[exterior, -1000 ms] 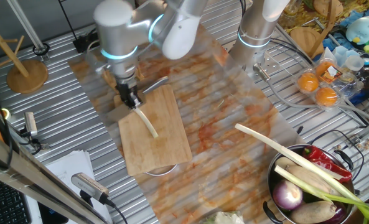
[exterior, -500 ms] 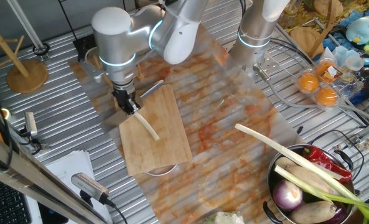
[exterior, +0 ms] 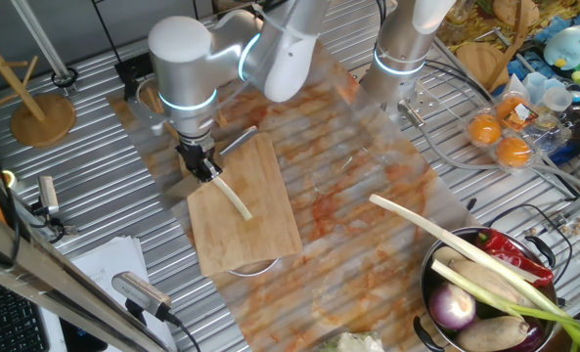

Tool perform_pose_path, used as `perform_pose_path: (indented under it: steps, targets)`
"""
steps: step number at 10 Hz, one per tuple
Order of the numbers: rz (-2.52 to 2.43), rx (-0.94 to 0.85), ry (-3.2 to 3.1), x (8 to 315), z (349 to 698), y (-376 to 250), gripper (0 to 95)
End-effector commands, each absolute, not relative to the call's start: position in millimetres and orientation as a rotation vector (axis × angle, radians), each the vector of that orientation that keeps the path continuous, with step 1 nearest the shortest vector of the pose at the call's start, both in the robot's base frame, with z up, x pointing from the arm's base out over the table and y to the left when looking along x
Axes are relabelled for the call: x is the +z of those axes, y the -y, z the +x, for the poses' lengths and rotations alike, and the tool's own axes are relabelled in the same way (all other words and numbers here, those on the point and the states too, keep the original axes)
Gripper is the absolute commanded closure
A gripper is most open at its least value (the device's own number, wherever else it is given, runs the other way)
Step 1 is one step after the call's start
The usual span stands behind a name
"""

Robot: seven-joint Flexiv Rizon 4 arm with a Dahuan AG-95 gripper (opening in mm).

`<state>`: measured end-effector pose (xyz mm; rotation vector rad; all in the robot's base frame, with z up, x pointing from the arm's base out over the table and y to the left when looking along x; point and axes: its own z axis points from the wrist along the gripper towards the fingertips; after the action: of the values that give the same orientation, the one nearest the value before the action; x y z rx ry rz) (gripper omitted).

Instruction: Chop the scallions

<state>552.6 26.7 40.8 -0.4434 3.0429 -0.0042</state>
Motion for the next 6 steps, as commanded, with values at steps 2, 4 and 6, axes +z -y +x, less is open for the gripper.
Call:
perform_pose_path:
  steps: [2,4,6]
  targets:
    - [-0.402,0.028,-3.077,17.6,544.7,-20.9,95.0]
    - [-0.398,0.043,-3.087,18.1,537.5,-16.2,95.0]
    - [-0.389,0.068,-3.105,20.1,534.2,-15.8,95.0]
